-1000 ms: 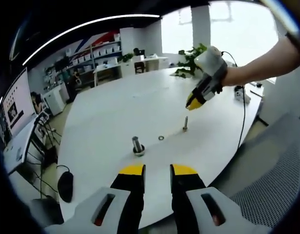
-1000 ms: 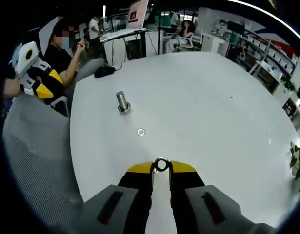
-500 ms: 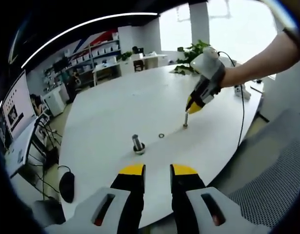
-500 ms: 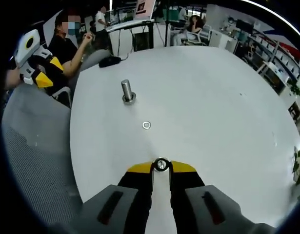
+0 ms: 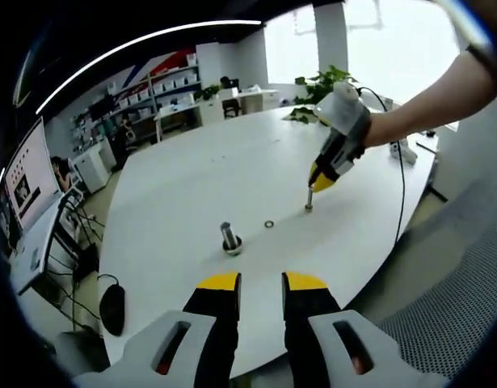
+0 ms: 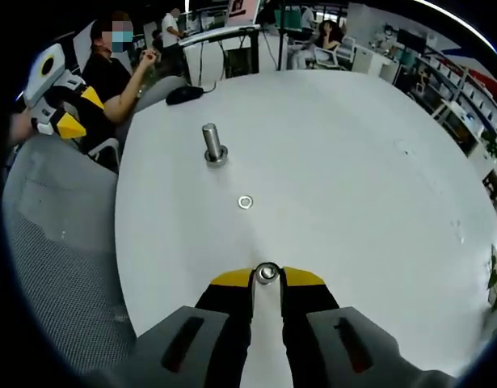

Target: Place the washer onto the threaded stud by aligning its center hole with the stud, sliding it down to the base, and recovering from edge contact or off-axis alignment until the washer reaches the visible bottom stop.

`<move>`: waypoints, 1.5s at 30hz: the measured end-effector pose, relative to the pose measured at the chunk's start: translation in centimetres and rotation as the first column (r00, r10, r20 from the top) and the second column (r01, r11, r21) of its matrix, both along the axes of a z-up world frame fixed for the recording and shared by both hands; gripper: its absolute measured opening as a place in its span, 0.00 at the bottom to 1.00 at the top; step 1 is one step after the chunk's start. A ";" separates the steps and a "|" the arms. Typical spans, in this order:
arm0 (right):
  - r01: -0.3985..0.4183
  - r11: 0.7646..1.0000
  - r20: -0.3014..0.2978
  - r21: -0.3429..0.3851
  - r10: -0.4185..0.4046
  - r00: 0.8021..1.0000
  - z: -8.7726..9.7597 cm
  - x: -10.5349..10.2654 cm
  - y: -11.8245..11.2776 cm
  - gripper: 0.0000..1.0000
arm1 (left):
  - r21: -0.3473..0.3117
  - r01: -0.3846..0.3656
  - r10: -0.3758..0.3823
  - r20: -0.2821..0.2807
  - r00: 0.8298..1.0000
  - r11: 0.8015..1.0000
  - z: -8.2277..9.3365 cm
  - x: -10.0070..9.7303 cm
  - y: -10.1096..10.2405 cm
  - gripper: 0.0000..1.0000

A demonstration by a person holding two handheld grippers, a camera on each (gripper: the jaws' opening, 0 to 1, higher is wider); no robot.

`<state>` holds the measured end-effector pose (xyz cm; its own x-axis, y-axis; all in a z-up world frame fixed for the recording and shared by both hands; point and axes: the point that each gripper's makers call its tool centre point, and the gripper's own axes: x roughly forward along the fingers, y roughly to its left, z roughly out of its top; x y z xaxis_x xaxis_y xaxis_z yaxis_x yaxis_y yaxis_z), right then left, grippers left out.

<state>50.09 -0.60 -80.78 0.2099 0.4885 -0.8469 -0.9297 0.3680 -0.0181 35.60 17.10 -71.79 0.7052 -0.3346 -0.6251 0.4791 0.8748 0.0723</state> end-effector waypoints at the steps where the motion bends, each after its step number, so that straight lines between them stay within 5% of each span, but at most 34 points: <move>1: -0.001 1.000 0.000 -0.002 0.001 1.000 0.0 0.0 0.1 0.14 | 0.000 0.001 -0.001 0.001 1.000 1.000 0.0 0.0 0.0 0.18; 16: -0.003 0.999 -0.031 -0.044 0.002 1.000 -0.9 0.2 0.0 0.15 | 0.001 0.000 0.000 -0.003 1.000 1.000 0.0 -0.1 0.0 0.18; 32: 0.058 0.995 -0.085 -0.083 -0.065 0.994 -4.9 0.6 -0.9 0.15 | -0.004 0.001 -0.001 -0.010 1.000 1.000 -0.2 -0.1 0.0 0.18; 45: 0.083 0.992 -0.094 -0.098 -0.092 0.991 -5.7 0.5 -1.2 0.15 | -0.020 -0.002 0.002 -0.006 1.000 1.000 0.0 -0.1 0.0 0.18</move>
